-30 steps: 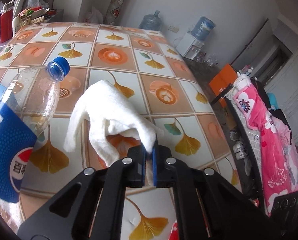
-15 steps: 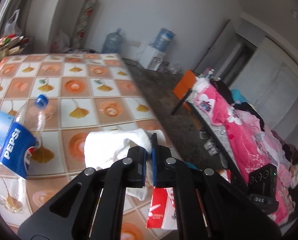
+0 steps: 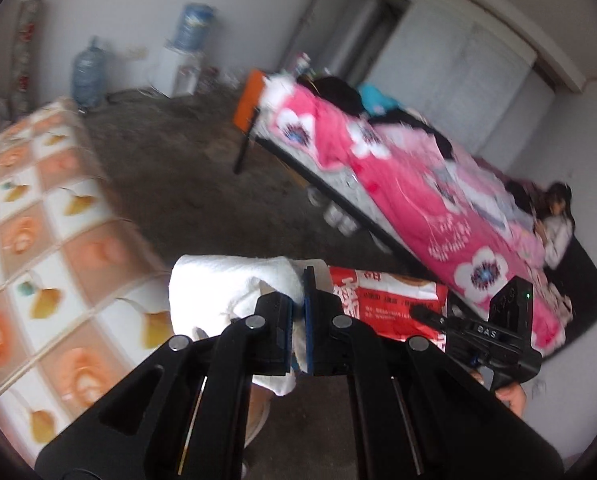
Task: Collect trash
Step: 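Carry the paper bag and white glove over the blue wastebasket, then open the right tool over the basket while the left tool releases the glove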
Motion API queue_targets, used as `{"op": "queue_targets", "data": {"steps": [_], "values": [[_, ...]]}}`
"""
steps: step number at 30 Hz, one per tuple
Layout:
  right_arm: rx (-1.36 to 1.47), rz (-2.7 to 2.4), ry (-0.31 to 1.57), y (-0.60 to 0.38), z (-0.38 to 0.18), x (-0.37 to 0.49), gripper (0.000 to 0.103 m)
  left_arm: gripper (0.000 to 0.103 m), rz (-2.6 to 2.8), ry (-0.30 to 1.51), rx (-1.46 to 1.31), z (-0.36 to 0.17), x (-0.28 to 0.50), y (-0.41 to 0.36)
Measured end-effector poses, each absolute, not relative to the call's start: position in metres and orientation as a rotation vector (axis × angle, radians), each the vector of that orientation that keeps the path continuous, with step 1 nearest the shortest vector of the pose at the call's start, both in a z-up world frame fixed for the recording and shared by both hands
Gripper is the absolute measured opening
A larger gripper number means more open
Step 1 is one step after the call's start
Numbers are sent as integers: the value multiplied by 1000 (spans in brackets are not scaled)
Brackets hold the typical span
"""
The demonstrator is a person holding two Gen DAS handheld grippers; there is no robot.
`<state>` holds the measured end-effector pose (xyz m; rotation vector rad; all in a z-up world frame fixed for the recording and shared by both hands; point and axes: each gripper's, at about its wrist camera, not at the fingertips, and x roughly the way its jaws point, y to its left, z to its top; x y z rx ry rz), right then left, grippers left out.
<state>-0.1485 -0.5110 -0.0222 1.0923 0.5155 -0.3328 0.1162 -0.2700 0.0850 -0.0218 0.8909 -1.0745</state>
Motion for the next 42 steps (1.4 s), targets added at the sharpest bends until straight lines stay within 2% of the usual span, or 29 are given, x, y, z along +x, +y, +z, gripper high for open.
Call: {"op": "queue_targets", "data": {"steps": [9,17,18,20,21,22,24,27,31,36,42], "values": [[1144,-599,612,-561,-95,-160,26,3,-1139,1191,179,-20,123,-421],[1163,-698,646,-612,-160,-103,27,3,-1114,1286,279,-85,140,-493],[1173,-704,645,-618,-168,-95,29,7,-1106,1296,289,-93,144,-502],[1228,-721,657,-631,-197,-83,35,27,-1091,1323,304,-110,149,-515],[1252,-719,663,-635,-208,-78,47,44,-1074,1335,309,-118,150,-521],[1295,-715,678,-640,-227,-74,58,46,-1049,1345,314,-127,152,-526],[1377,-735,731,-643,-256,-71,59,47,-1021,1370,320,-138,153,-532],[1500,-733,755,-639,-289,-81,59,52,-1032,1375,275,-135,153,-526],[1543,-724,712,-630,-297,-98,63,56,-1060,1315,256,-117,151,-511],[1519,-708,676,-626,-281,-114,63,58,-1089,1258,213,-83,145,-489],[1463,-661,635,-619,-243,-128,63,64,-1115,1174,147,-34,132,-429]]}}
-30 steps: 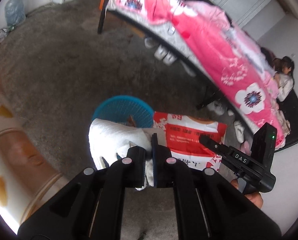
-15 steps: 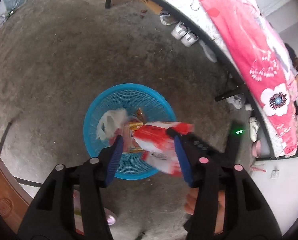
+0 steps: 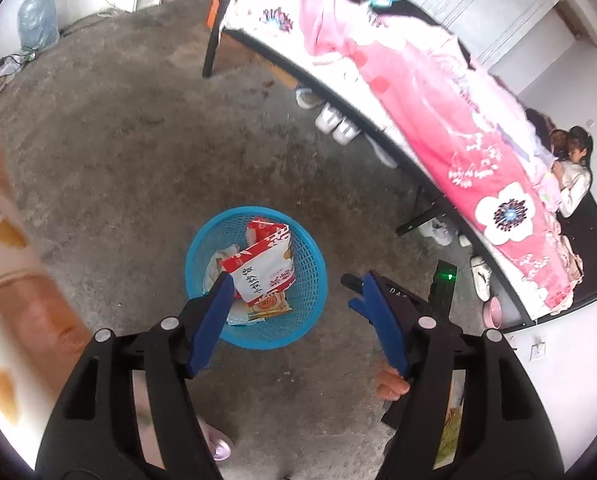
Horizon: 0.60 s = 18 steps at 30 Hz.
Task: Collect trash
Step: 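Open the right tool over the basket while the left tool releases the glove, then return both tools to the table toward the Pepsi bottle and tablet box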
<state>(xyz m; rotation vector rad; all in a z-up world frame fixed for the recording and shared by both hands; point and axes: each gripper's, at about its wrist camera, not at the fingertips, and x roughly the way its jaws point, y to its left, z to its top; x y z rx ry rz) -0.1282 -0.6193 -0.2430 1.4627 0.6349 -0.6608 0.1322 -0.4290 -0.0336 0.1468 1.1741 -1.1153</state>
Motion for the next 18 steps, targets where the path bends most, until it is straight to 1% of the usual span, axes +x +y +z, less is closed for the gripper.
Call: {"op": "queue_targets", "data": {"steps": [5,9,12,18], "values": [[1367,-592,653,-602,-200,-125,63,67,-1096,1091,77,9,124,-365],[1185,-527,716,-571,-146,-104,63,73,-1087,980,25,43,113,-300],[1036,-477,755,-541,-103,-85,69,75,-1030,908,-2,58,106,-242],[798,-271,789,-467,-27,-34,71,77,-803,779,-59,75,100,-113]]}}
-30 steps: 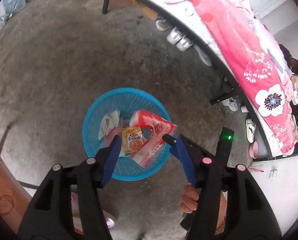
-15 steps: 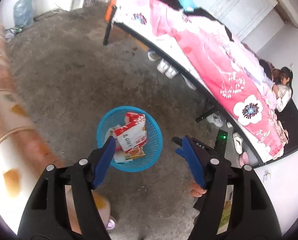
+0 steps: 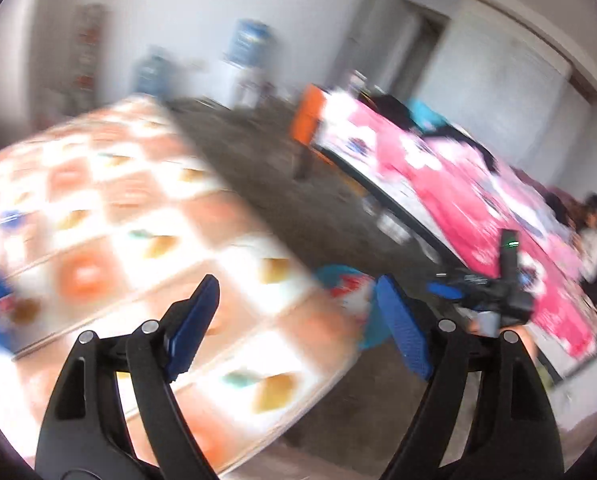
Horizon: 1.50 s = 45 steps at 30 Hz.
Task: Collect trash
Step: 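Return both tools to the table toward the Pepsi bottle and tablet box, then grasp the Pepsi bottle with the right tool while the left tool grasps the blue tablet box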
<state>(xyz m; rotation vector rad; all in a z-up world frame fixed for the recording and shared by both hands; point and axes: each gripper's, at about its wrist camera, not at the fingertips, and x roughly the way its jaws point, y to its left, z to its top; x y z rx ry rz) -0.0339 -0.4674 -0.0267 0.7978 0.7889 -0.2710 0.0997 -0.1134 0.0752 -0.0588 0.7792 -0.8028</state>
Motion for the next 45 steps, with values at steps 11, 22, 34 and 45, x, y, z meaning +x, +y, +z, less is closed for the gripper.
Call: {"op": "queue_targets", "data": {"steps": [11,22,34,45], "values": [[631,238,949,-277,23,104,73,79,-294,643,-325,65,89,127],[624,473,1176,-89,-11,212,75,79,-240,738,-516,5,105,200],[655,504,1254,-31,-39,251,76,65,-368,796,-633,-26,126,186],[620,562,1283,-20,-44,251,63,54,-463,842,-670,-37,129,159]]}}
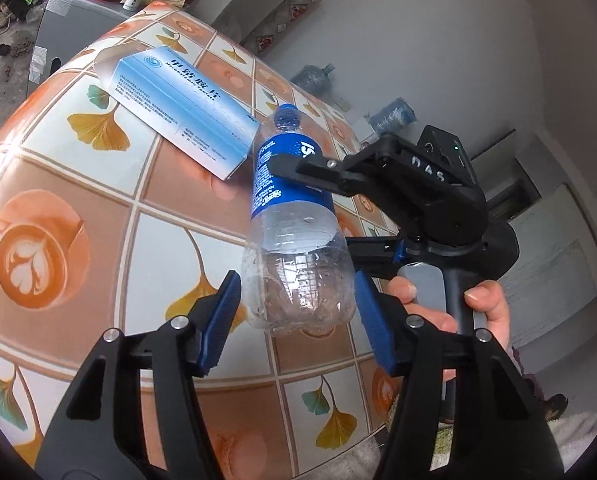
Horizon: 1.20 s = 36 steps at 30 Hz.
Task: Collect trash
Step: 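Grasp the Pepsi bottle with the right tool while the left tool grasps the blue tablet box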
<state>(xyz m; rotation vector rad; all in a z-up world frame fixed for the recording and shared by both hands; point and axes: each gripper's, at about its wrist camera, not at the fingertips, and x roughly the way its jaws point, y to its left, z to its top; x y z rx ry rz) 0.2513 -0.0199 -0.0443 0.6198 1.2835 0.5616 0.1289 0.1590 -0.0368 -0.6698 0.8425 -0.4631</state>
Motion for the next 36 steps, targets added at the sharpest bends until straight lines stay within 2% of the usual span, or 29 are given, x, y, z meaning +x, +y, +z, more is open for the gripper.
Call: {"op": "queue_targets", "data": {"steps": [8,11,13,16,26,32,34,36], "values": [[614,557,1251,-55,-45,242,61,54,-409,857,-642,-34,140,161],[613,517,1230,-79,-43,237,61,61,-342,868,-617,-32,151,167],[616,488,1218,-95,-42,232,61,76,-253,881,-602,-31,164,174],[622,443,1197,-120,-41,225,61,81,-131,915,-620,-37,187,185],[677,413,1162,-155,-44,215,61,83,154,909,-660,-35,262,196],[692,431,1152,-161,-48,210,61,84,216,933,-508,-37,303,163],[688,432,1146,-163,-49,207,61,90,226,923,-470,-36,312,155],[687,434,1143,-164,-49,205,61,90,250,921,-453,-35,320,150]]}}
